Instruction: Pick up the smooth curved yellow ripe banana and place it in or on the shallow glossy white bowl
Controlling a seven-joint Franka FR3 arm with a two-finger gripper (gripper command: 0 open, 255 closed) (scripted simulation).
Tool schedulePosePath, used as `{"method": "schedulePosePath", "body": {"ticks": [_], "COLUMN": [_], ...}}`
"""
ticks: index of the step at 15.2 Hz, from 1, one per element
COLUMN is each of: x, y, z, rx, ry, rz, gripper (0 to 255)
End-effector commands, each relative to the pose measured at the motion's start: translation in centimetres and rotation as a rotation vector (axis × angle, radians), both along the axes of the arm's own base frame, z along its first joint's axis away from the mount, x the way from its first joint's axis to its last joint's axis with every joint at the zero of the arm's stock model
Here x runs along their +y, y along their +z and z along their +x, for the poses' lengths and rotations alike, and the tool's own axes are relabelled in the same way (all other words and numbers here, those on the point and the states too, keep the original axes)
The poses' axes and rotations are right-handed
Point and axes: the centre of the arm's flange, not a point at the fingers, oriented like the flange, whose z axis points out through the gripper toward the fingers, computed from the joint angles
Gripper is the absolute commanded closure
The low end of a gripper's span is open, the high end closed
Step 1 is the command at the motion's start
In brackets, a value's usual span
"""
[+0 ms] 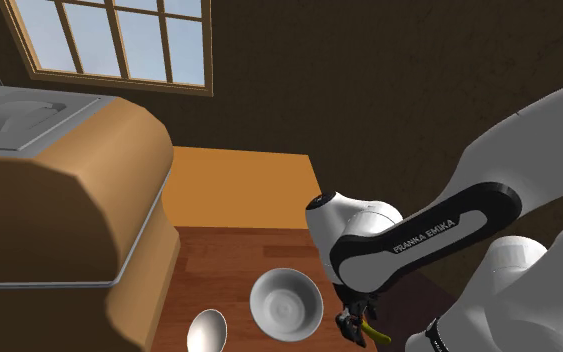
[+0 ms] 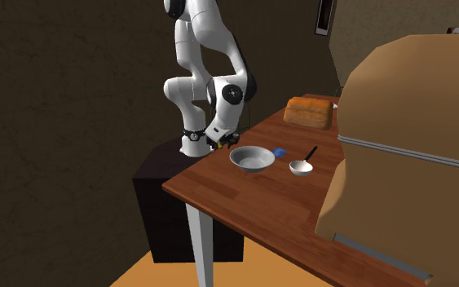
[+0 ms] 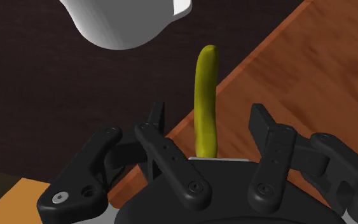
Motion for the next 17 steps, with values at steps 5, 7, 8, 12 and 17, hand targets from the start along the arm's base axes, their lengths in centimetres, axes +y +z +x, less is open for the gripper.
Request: {"method": "schedulePosePath", "body": {"ticks": [5, 7, 8, 12, 17], "x": [-0.5, -0.3, -0.4, -0.2, -0.2], "y": [-0.2, -0.2, -0.1, 1.4, 4.1], "z": [-0.7, 0.0, -0.3, -0.1, -0.1], "rx": [0.001, 0.001, 0.001, 0.0, 0.0], "ry": [0.007, 0.008, 0.008, 0.008, 0.008], "rz": [-0.006, -0.006, -0.007, -0.007, -0.007], "gripper": [255, 255, 255, 255, 255]}}
